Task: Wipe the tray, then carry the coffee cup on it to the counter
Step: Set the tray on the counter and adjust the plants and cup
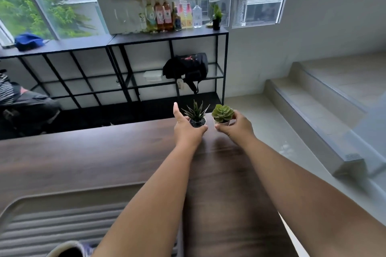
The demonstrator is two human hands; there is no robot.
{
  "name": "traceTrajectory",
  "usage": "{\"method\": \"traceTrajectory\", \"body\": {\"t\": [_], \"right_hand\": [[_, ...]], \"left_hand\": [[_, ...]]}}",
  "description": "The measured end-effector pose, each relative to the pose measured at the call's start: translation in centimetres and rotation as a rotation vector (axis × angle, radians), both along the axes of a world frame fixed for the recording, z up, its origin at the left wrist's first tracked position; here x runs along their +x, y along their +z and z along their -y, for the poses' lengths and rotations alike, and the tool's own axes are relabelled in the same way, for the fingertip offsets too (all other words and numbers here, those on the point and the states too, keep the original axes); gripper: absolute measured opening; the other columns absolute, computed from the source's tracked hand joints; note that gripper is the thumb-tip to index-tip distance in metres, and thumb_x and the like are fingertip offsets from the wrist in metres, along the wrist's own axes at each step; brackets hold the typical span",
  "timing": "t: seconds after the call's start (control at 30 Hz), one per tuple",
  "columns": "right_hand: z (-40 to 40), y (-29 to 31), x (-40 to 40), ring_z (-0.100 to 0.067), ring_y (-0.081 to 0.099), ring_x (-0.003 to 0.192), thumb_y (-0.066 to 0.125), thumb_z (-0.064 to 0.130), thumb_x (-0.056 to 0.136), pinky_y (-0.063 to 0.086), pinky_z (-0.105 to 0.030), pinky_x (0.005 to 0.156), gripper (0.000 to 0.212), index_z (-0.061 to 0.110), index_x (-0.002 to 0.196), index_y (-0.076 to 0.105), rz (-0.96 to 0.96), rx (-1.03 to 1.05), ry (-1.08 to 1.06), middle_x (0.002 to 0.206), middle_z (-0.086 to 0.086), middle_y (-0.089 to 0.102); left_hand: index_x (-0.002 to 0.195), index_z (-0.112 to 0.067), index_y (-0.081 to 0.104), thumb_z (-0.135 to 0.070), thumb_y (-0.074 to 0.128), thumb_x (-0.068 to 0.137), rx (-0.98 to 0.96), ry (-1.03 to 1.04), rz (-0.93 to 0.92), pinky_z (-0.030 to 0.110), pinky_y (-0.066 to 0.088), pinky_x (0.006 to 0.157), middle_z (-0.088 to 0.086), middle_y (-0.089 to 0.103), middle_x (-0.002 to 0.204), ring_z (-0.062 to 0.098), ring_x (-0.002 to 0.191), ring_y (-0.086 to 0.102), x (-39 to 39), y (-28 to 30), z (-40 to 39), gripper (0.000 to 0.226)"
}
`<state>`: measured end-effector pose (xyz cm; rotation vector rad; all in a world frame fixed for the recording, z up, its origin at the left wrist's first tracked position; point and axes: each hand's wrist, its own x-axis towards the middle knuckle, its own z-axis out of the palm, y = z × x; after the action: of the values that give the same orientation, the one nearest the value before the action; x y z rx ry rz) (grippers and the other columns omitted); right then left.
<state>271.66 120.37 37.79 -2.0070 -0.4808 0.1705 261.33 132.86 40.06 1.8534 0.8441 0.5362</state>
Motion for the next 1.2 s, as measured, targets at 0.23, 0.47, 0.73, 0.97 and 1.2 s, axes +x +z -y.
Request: {"method": "traceTrajectory", "body": {"t": [0.23, 0.47, 0.73, 0.97, 1.2], "right_hand": [[-0.4, -2.0, 2.8, -0.019, 0.064, 0.096, 0.083, 0.031, 0.065, 0.049, -0.029, 0.088, 0.059, 0.021, 0.119, 0.060, -0.072, 0.004, -0.031, 0.107, 0.000, 0.068], [-1.2, -2.8, 3.6, -0.018, 0.065, 0.092, 0.082, 0.034, 0.066, 0.051, -0.030, 0.085, 0.054, 0.025, 0.115, 0.061, -0.067, 0.047, -0.031, 0.103, 0.000, 0.068], [-0.4, -2.6, 2.6, -0.017, 0.059, 0.102, 0.085, 0.032, 0.065, 0.047, -0.028, 0.087, 0.094, 0.025, 0.144, 0.033, -0.114, 0.069, -0.023, 0.121, 0.001, 0.054], [2.7, -1.7, -7.6, -0.015, 0.056, 0.101, 0.081, 0.014, 0.072, 0.050, -0.027, 0.079, 0.095, 0.025, 0.146, 0.022, -0.321, 0.349, -0.127, 0.120, -0.002, 0.049], [5.2, -3.5, -18.9, -0.017, 0.060, 0.086, 0.068, 0.002, 0.081, 0.050, -0.015, 0.066, 0.041, 0.025, 0.112, 0.054, -0.314, 0.297, 0.052, 0.100, -0.005, 0.060]], "left_hand": [[0.150, -0.032, -0.003, -0.019, 0.081, 0.070, 0.006, -0.040, -0.035, 0.031, 0.042, 0.093, 0.008, 0.056, 0.126, 0.023, 0.115, 0.054, 3.7, -1.0, -0.1, 0.117], [0.150, -0.030, 0.000, -0.025, 0.081, 0.071, 0.013, -0.035, 0.005, 0.026, 0.039, 0.084, -0.002, 0.050, 0.112, 0.012, 0.098, 0.047, 4.6, -1.4, -0.2, 0.114], [0.150, -0.033, -0.001, -0.020, 0.084, 0.067, -0.030, -0.041, 0.032, 0.032, 0.043, 0.097, 0.005, 0.047, 0.135, 0.020, 0.122, 0.049, 3.3, -1.4, 0.3, 0.119], [0.144, -0.027, 0.030, -0.016, 0.070, 0.081, 0.157, -0.040, 0.121, 0.031, 0.047, 0.097, -0.008, 0.044, 0.126, 0.011, 0.112, 0.049, -5.0, 1.9, 4.2, 0.076], [0.118, -0.027, 0.062, -0.016, 0.064, 0.081, 0.486, -0.371, 0.135, 0.008, 0.032, 0.099, -0.007, 0.050, 0.122, -0.005, 0.120, 0.045, -23.1, 1.7, 10.2, 0.040]]}}
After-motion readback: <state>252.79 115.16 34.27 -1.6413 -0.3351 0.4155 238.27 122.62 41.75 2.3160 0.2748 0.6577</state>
